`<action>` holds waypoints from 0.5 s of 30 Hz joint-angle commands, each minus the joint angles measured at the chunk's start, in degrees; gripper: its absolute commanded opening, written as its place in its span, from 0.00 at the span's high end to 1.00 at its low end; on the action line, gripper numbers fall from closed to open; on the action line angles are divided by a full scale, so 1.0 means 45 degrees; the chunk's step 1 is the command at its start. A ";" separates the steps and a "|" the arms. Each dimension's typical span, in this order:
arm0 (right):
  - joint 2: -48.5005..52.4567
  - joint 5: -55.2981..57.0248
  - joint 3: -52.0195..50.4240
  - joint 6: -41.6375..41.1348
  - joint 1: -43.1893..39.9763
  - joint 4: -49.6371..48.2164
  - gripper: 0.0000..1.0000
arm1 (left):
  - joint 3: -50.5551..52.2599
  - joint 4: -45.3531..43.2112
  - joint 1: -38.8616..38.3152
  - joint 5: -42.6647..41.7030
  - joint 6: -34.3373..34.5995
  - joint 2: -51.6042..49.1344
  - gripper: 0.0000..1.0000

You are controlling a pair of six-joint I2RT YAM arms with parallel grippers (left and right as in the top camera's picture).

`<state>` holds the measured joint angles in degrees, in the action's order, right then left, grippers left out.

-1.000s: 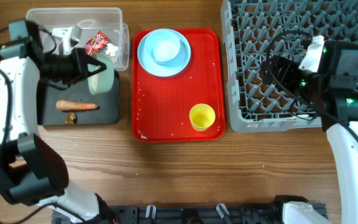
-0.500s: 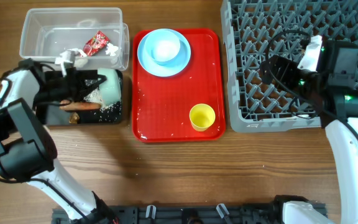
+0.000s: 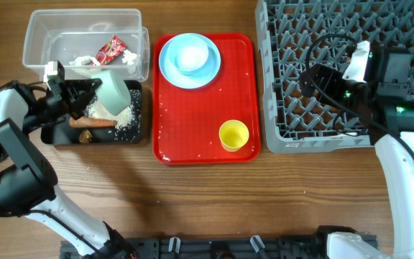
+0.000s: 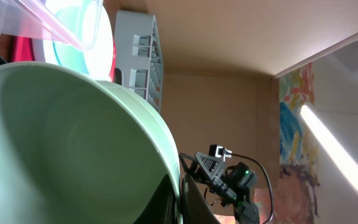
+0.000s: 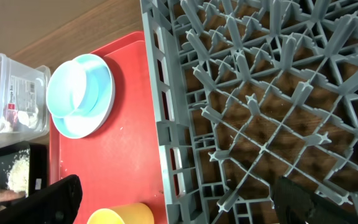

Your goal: Sort waste into correct bins and load items into the dishwasher rack

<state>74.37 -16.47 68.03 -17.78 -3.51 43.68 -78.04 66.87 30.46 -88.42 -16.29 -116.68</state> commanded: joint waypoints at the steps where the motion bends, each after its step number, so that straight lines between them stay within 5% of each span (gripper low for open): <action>1: 0.0121 -0.0024 0.0189 -0.0073 0.0078 -0.0034 0.00 | 0.0053 0.0010 0.0039 -0.0432 0.0087 -0.0049 0.96; 8: 0.0121 -0.0029 0.0189 -0.0087 0.0073 -0.0301 0.00 | -0.0015 -0.0141 -0.2127 0.2788 -0.0330 0.2463 0.96; 12: 0.0121 -0.0228 0.0189 -0.0087 0.0078 -0.0364 0.00 | -0.0015 -0.2390 -0.6951 0.9481 0.1472 0.4075 0.96; 15: 0.0121 -0.0364 0.0189 -0.0087 0.0078 -0.0359 0.00 | 0.0010 -0.3628 -1.0856 1.6699 0.3798 0.3507 0.96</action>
<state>74.39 -16.88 68.03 -17.80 -3.51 42.19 -78.15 53.04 -7.44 -45.19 -9.06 -99.07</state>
